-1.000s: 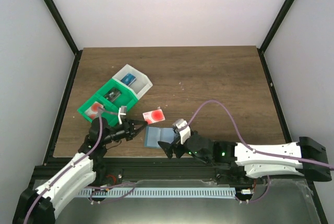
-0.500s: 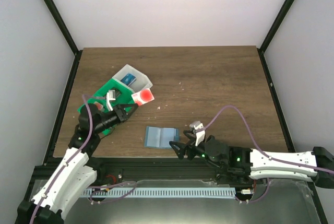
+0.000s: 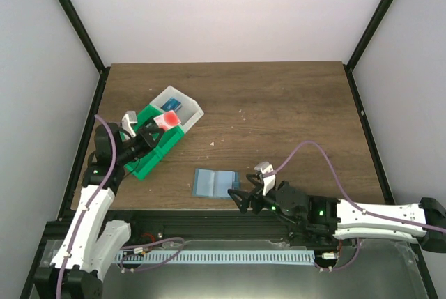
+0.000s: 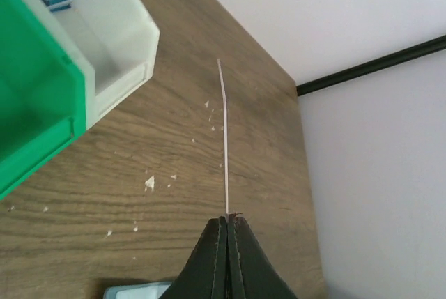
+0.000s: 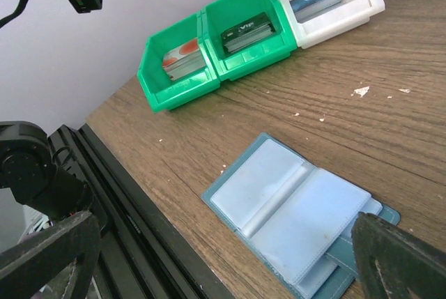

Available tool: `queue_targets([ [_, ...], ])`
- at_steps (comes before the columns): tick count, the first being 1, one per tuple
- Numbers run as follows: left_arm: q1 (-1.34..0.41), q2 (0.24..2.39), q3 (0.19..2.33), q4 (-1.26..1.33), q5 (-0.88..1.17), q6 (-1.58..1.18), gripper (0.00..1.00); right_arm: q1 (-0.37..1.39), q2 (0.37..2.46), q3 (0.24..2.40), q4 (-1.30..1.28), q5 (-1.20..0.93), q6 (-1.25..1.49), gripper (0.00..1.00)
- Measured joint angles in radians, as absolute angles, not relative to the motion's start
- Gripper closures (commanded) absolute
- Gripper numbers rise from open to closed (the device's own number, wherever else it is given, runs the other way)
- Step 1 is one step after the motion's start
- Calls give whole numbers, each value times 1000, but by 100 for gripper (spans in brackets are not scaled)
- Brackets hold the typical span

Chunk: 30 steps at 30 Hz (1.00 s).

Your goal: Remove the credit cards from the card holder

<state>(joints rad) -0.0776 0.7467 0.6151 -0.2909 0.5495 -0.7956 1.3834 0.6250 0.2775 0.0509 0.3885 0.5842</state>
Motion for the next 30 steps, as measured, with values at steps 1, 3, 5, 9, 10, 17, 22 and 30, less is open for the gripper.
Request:
queue_targets([
  [1, -72, 747, 615, -303, 551, -791, 100, 1383, 623, 278, 50, 387, 579, 0],
  [3, -62, 744, 611, -317, 557, -791, 100, 1383, 614, 278, 49, 384, 567, 0],
  [5, -35, 733, 598, -324, 561, -791, 100, 1383, 600, 277, 47, 381, 558, 0],
  [9, 25, 723, 593, -364, 529, -774, 100, 1383, 562, 276, 34, 377, 545, 0],
  [10, 41, 722, 595, -377, 513, -764, 100, 1383, 553, 276, 30, 376, 541, 0],
  [17, 227, 763, 596, -382, 537, -731, 100, 1383, 505, 277, -10, 366, 514, 0],
  [22, 479, 817, 595, -378, 667, -675, 100, 1383, 501, 282, -32, 345, 487, 0],
  [30, 580, 880, 577, -388, 738, -610, 100, 1383, 555, 328, -91, 325, 464, 0],
])
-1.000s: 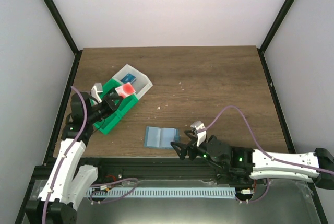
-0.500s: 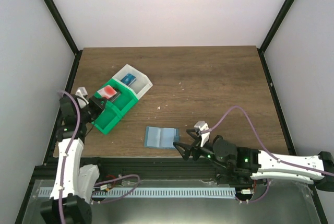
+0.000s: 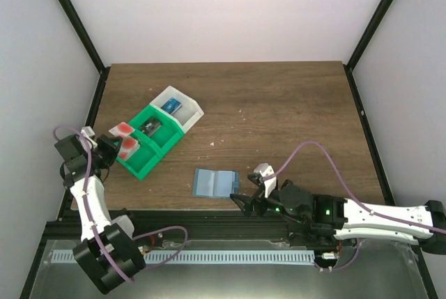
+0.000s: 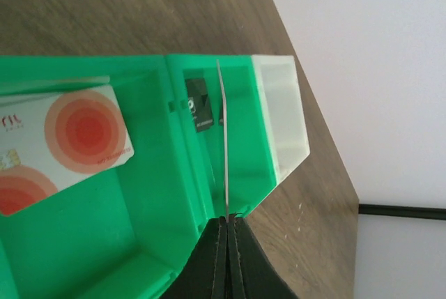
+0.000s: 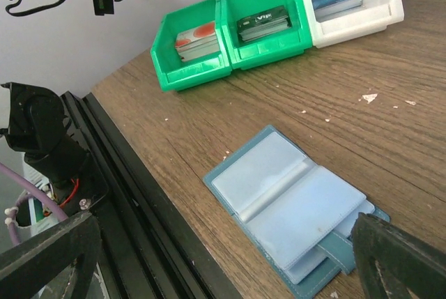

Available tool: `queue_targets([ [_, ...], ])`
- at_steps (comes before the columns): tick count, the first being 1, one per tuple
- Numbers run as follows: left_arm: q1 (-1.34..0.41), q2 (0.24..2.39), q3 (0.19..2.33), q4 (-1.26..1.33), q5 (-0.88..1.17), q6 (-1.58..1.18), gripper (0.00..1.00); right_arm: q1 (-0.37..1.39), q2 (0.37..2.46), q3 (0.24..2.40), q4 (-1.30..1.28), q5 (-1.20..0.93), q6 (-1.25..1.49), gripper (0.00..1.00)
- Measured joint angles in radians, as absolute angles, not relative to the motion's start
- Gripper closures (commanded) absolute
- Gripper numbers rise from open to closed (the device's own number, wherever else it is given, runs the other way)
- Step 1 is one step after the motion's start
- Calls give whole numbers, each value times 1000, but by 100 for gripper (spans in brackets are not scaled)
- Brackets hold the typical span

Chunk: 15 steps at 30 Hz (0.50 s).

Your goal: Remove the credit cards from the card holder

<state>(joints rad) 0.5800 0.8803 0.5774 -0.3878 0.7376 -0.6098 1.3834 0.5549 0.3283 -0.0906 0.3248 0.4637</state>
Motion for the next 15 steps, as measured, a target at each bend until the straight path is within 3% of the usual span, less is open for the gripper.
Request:
queue_targets([
  [15, 590, 907, 532, -432, 730, -629, 100, 1383, 556, 329, -104, 336, 463, 0],
])
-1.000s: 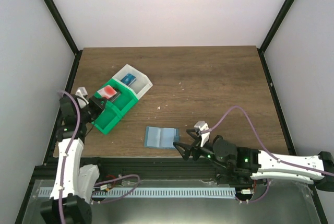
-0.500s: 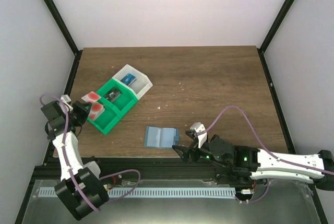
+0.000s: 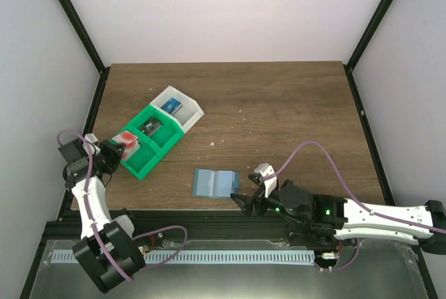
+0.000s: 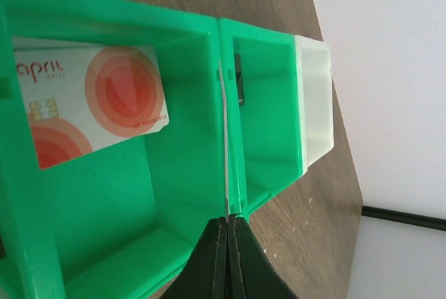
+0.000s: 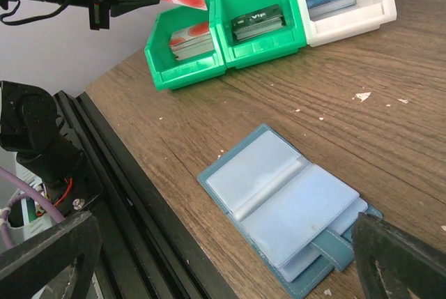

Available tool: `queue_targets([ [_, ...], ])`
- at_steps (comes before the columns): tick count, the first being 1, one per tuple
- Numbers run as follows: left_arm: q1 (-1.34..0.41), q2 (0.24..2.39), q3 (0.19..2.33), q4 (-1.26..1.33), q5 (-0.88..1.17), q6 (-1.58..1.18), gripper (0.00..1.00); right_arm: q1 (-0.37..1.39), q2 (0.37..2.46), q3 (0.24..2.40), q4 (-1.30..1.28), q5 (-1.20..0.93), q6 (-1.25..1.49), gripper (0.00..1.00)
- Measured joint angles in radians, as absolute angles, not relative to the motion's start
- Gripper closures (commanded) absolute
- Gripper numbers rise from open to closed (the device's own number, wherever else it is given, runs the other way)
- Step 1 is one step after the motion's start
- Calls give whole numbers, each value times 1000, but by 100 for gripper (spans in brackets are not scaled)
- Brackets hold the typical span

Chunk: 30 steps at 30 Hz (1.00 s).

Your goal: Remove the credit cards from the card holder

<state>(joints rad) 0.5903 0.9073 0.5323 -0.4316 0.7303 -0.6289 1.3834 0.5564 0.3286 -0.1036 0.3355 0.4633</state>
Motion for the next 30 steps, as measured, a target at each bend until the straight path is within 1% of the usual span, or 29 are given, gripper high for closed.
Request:
queue_targets([
  [11, 591, 884, 480, -438, 677, -685, 100, 1383, 542, 329, -104, 352, 437, 0],
  [18, 591, 964, 463, -381, 674, -699, 100, 1383, 542, 329, -105, 367, 427, 0],
  [30, 591, 999, 463, -337, 636, -678, 100, 1383, 540, 329, -105, 372, 427, 0],
])
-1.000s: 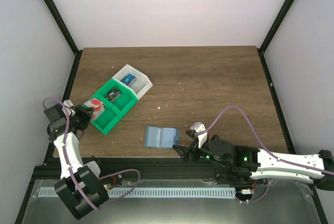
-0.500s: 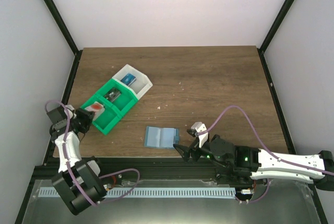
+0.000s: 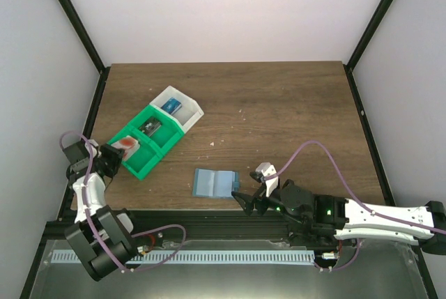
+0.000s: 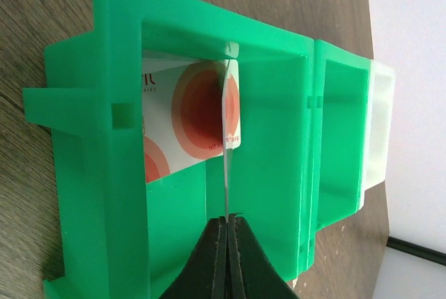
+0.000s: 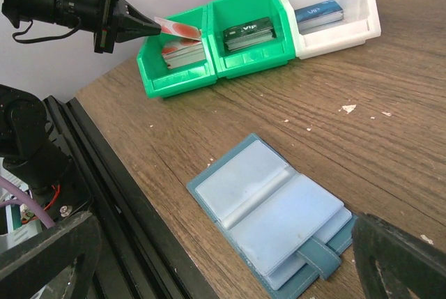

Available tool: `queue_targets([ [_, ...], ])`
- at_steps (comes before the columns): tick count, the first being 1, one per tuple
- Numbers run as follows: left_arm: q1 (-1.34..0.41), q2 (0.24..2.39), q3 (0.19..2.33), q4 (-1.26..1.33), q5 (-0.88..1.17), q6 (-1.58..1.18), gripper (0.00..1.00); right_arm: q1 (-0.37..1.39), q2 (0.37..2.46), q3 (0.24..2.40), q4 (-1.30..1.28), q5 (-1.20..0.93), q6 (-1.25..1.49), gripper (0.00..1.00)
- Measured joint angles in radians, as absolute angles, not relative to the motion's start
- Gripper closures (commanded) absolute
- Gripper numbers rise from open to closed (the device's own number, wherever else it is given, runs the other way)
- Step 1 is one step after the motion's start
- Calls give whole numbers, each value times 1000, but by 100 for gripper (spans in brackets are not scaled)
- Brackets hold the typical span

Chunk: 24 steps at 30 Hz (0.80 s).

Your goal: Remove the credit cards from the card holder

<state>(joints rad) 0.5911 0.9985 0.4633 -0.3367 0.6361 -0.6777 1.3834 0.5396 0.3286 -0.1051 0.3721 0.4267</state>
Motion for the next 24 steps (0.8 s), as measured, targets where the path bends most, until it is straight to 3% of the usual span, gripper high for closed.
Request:
queue_targets([
  [12, 591, 1039, 464, -323, 618, -664, 95, 1383, 546, 329, -105, 379, 439, 0],
  [24, 591, 1045, 471, -321, 590, -652, 81, 1383, 551, 329, -105, 379, 466, 0],
])
